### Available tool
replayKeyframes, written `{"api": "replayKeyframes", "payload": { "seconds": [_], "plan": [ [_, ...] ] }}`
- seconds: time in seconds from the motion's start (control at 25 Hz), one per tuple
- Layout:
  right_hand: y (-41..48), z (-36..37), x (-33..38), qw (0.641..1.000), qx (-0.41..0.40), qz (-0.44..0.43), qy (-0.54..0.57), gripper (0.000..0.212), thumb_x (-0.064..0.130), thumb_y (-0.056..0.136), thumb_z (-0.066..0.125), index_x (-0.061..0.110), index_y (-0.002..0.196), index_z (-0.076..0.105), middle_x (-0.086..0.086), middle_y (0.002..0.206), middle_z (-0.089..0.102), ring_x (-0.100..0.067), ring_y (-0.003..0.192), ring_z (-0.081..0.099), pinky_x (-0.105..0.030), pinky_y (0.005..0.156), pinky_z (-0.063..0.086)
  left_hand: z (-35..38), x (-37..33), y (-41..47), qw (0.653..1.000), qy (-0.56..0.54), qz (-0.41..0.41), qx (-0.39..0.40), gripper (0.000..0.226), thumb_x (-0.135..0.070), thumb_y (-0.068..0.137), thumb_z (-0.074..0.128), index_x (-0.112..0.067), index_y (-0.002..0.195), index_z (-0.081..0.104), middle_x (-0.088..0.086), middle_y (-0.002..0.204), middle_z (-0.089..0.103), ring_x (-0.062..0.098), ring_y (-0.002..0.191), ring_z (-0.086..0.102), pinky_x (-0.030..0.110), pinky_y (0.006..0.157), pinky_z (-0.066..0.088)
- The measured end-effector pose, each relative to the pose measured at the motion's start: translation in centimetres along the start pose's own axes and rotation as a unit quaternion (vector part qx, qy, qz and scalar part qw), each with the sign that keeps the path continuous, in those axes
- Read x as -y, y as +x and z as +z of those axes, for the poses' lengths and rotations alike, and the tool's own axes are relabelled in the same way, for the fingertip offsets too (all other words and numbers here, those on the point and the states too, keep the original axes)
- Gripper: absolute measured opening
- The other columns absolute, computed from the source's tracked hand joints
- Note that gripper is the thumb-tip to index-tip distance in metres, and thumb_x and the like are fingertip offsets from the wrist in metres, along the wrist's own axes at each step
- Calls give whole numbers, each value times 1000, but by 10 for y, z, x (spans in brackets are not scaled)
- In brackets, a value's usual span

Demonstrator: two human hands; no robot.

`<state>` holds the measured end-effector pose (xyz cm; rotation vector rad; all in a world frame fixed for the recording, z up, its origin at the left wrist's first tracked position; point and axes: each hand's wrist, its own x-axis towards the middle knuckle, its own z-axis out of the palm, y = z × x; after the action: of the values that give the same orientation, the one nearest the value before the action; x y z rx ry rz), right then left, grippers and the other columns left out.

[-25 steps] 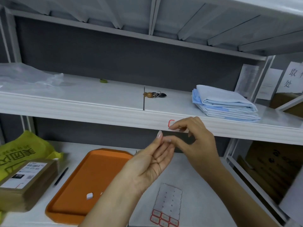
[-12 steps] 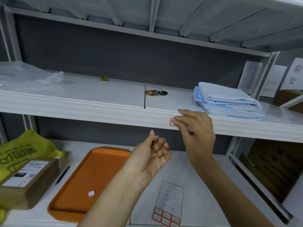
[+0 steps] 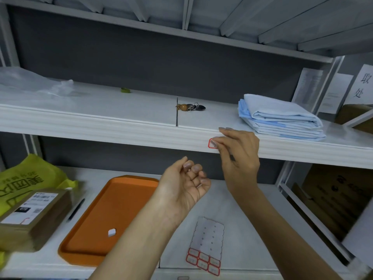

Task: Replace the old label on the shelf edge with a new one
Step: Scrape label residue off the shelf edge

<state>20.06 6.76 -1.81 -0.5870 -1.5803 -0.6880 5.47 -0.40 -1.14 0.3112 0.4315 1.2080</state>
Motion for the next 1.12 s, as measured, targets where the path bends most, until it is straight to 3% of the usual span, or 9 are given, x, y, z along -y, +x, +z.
{"api": "replayKeyframes", "payload": {
  "seconds": [0.36, 0.56, 0.72, 0.84, 1.12],
  "plan": [
    [0, 0, 7, 999, 29, 16, -33, 17, 13, 93, 60, 0, 91, 71, -15, 99, 68, -30, 96, 62, -36, 89, 39, 3, 6, -13, 999, 15, 32, 10, 23, -26, 85, 70, -10, 70, 65, 3, 64, 59, 12, 57, 59, 21, 48, 49],
    [2, -3, 11, 999, 21, 14, -30, 8, 6, 85, 72, 1, 90, 71, -14, 100, 70, -28, 96, 63, -36, 89, 41, 3, 5, -21, 998, 27, 47, 19, 15, -21, 75, 75, -9, 66, 77, 5, 76, 72, 11, 61, 67, 21, 52, 54],
    [3, -3, 12, 1000, 8, 24, -14, 8, 3, 82, 74, 2, 90, 72, -12, 98, 71, -27, 95, 64, -39, 87, 44, 4, 5, -25, 999, 16, 41, 24, 14, -15, 74, 72, -3, 77, 78, 9, 86, 75, 13, 64, 70, 22, 54, 56],
    [2, -2, 9, 1000, 6, 24, -12, 7, 2, 82, 74, 1, 89, 73, -13, 99, 70, -28, 96, 64, -42, 85, 45, 4, 5, -25, 999, -6, 37, 11, 16, -11, 84, 66, -1, 95, 72, 12, 93, 76, 14, 66, 72, 22, 58, 58],
    [3, 1, 11, 999, 16, 45, -9, 5, 0, 84, 70, 2, 88, 72, -11, 96, 69, -27, 95, 61, -38, 87, 39, 4, 7, -23, 998, -50, 26, 11, 13, -8, 92, 60, 0, 95, 70, 13, 96, 76, 14, 68, 73, 22, 57, 58]
  ]
}}
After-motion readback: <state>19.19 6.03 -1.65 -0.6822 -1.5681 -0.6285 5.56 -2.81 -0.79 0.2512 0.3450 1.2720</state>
